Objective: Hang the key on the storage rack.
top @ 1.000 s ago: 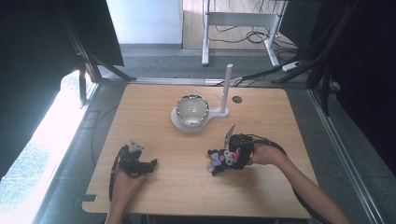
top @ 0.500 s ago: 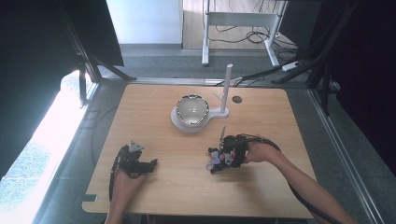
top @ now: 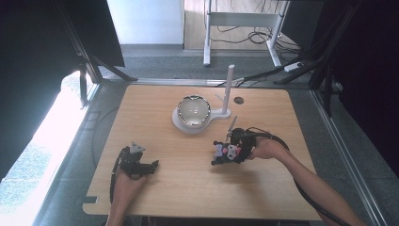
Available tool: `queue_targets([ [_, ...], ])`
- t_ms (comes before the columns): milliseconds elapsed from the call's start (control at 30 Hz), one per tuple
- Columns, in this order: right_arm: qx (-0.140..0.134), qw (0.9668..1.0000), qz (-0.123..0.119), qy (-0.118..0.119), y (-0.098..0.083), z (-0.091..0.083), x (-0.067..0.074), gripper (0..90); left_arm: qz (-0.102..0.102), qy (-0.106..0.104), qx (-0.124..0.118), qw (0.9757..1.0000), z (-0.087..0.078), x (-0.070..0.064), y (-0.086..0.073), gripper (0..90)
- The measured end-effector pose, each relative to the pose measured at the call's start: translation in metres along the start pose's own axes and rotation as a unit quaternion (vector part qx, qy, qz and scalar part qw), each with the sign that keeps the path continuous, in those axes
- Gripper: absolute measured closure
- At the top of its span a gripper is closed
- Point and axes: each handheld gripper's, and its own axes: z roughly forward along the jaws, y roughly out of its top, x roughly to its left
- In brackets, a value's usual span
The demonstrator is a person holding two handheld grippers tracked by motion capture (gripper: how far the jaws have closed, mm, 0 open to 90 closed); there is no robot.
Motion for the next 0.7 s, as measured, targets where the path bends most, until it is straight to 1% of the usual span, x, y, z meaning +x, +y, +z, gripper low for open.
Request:
queue_targets([
  [133,-0.008,0.9999,0.010,0.000,-0.005,-0.013,-0.005,42.0,0.000,0.000,0.000,1.0000,0.000,0.000,0.000,6.6],
  [267,-0.019,0.9994,0.029,-0.002,-0.009,-0.027,-0.011,42.0,0.000,0.000,0.000,1.0000,0.000,0.000,0.000,6.6],
  [333,-0.023,0.9993,0.030,-0.002,-0.011,-0.030,-0.013,42.0,0.000,0.000,0.000,1.0000,0.000,0.000,0.000,6.6],
  [367,-0.030,0.9988,0.039,-0.002,-0.013,-0.038,-0.017,42.0,0.000,0.000,0.000,1.0000,0.000,0.000,0.000,6.6],
  [400,-0.033,0.9985,0.043,-0.003,-0.014,-0.041,-0.018,42.0,0.000,0.000,0.000,1.0000,0.000,0.000,0.000,6.6],
  [500,-0.036,0.9980,0.052,-0.007,-0.017,-0.050,-0.023,42.0,0.000,0.000,0.000,1.0000,0.000,0.000,0.000,6.6],
  [533,-0.036,0.9980,0.052,-0.007,-0.017,-0.050,-0.023,42.0,0.000,0.000,0.000,1.0000,0.000,0.000,0.000,6.6],
  [567,-0.039,0.9975,0.059,-0.007,-0.018,-0.057,-0.027,42.0,0.000,0.000,0.000,1.0000,0.000,0.000,0.000,6.6],
  [600,-0.041,0.9971,0.063,-0.007,-0.019,-0.060,-0.028,42.0,0.000,0.000,0.000,1.0000,0.000,0.000,0.000,6.6],
  [667,-0.043,0.9967,0.068,-0.008,-0.021,-0.065,-0.032,42.0,0.001,0.001,0.000,1.0000,0.000,0.000,0.000,6.6],
  [700,-0.043,0.9967,0.068,-0.008,-0.021,-0.065,-0.032,42.0,0.001,0.000,0.000,1.0000,0.000,0.000,0.000,6.6],
])
